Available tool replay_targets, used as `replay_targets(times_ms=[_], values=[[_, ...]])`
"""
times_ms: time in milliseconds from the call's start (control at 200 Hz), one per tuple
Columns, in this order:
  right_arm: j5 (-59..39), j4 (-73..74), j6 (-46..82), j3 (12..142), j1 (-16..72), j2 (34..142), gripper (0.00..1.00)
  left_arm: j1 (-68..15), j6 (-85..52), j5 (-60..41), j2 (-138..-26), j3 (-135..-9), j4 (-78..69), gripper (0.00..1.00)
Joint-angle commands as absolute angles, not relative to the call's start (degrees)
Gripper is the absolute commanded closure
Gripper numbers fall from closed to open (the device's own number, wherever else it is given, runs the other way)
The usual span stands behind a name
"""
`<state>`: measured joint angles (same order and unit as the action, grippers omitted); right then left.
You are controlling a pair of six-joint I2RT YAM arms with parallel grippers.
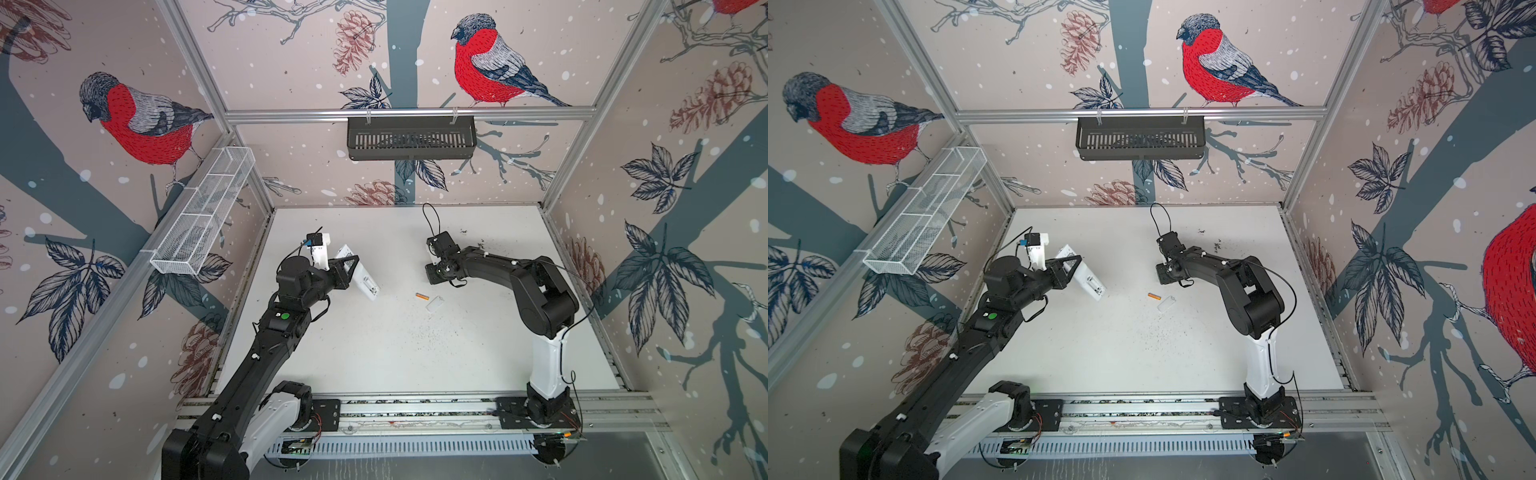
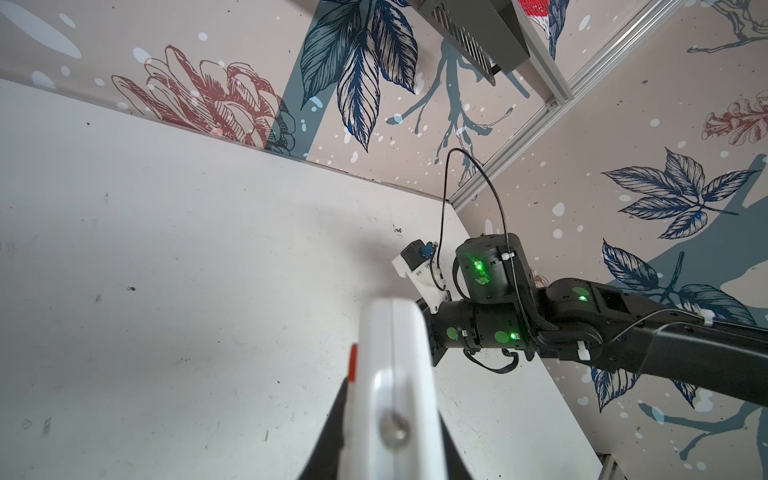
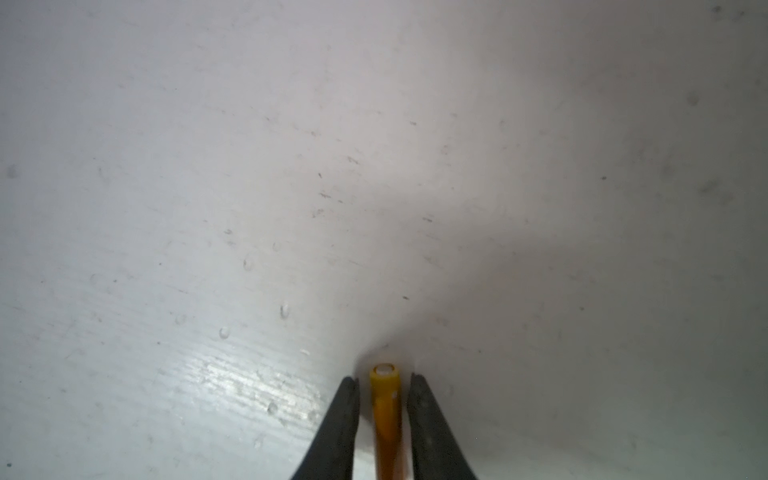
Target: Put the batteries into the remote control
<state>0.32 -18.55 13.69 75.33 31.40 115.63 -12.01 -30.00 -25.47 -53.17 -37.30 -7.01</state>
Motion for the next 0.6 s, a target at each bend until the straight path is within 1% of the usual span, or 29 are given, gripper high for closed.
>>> replay_targets(times_ms=[0, 135, 320, 595], values=[[0.7, -22.9, 14.5, 73.5, 31.4, 114.8, 0.71, -11.8, -29.7, -26.0, -52.9, -37.3, -8.6, 0.90], [1.0, -22.0, 14.2, 71.2, 31.7, 113.2, 0.69, -11.8, -29.9, -26.1, -52.9, -37.2, -8.8, 0.89], [1.2, -20.7, 14.3, 68.8, 31.8, 112.2, 0.70, -11.8, -30.2, -26.4, -53.1, -37.2, -9.1, 0.89], [1.7, -21.7, 13.2, 71.9, 31.8, 114.1, 0.70, -11.8, -30.2, -26.6, -52.9, -37.1, -9.0, 0.90]])
